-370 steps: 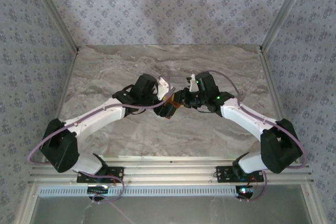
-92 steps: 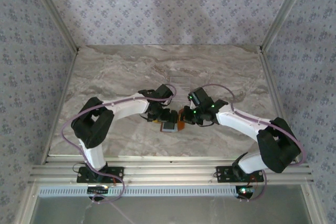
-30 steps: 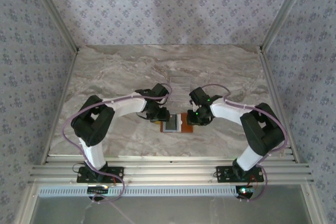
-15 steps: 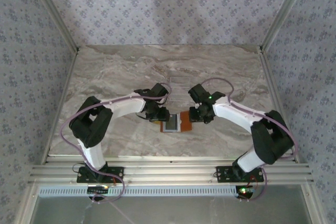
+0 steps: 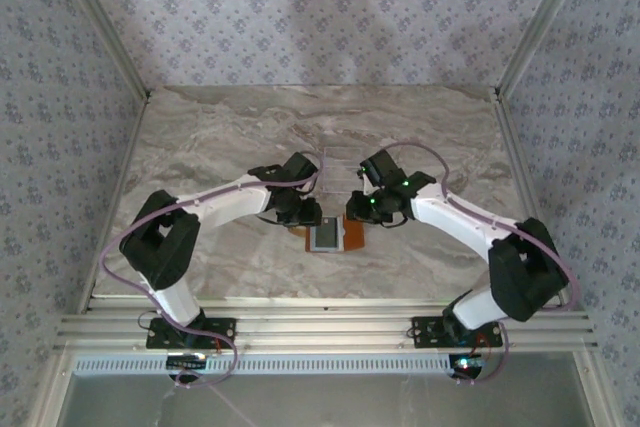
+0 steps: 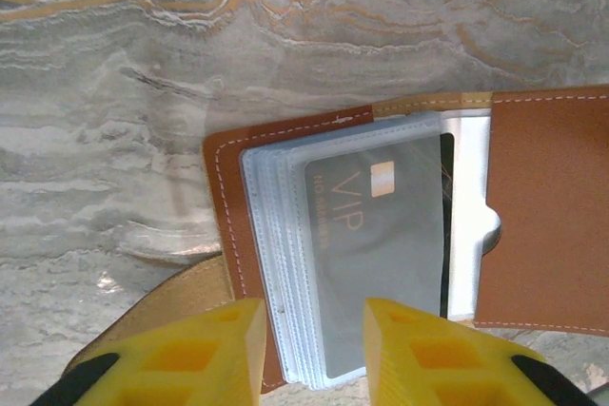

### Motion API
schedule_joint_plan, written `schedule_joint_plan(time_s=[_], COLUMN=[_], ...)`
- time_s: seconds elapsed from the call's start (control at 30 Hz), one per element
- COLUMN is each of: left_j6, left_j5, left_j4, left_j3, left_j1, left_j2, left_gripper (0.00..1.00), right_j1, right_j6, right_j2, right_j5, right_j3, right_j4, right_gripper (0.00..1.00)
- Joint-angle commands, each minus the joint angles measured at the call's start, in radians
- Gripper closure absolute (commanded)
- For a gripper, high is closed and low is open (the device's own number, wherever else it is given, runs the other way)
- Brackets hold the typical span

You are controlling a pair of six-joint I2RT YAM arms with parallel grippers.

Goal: Take the credit cards out of the card holder

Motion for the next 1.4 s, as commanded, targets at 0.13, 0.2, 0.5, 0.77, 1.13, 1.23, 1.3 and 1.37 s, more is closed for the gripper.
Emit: schedule_joint_plan(time_s=[0.13,0.2,0.5,0.77,1.13,1.23,1.3,1.37], left_j6=[-0.027,-0.025,-0.019,-0.02,-0.018,-0.018,-0.016,-0.016], left_j5=[0.031,0.015,-0.002,0.0,0.001,-0.001,-0.003,-0.005], left_j4=[0.038,0.037,0.046,0.045,0.046,0.046,0.045,0.042], left_j3=[0.018,0.011,-0.014,-0.021,-0.024,-0.024,-0.025,-0.026], left_j1=[-0.006,-0.006,-0.005,-0.004,-0.005,-0.005,-0.004,-0.004], left_j2=[0.074,0.089,0.124,0.122,0.116,0.116,0.117,0.119], left_gripper=[0.71,0.72,0.77,0.78,0.78,0.78,0.78,0.77], right_j1=[-0.012,-0.016,-0.027,-0.022,-0.007,-0.002,0.001,0.007], right_j6=[0.05,0.044,0.051,0.06,0.072,0.077,0.081,0.086], right_j2=[0.13,0.154,0.203,0.232,0.256,0.256,0.249,0.239], right_j5=[-0.141,-0.15,-0.184,-0.182,-0.178,-0.172,-0.158,-0.144], right_j3=[-0.038,-0.043,-0.071,-0.072,-0.069,-0.073,-0.074,-0.078], right_j4=[0.154,0.168,0.224,0.231,0.241,0.242,0.236,0.237], right_gripper=[0.83,0.83,0.83,0.79,0.78,0.79,0.82,0.82])
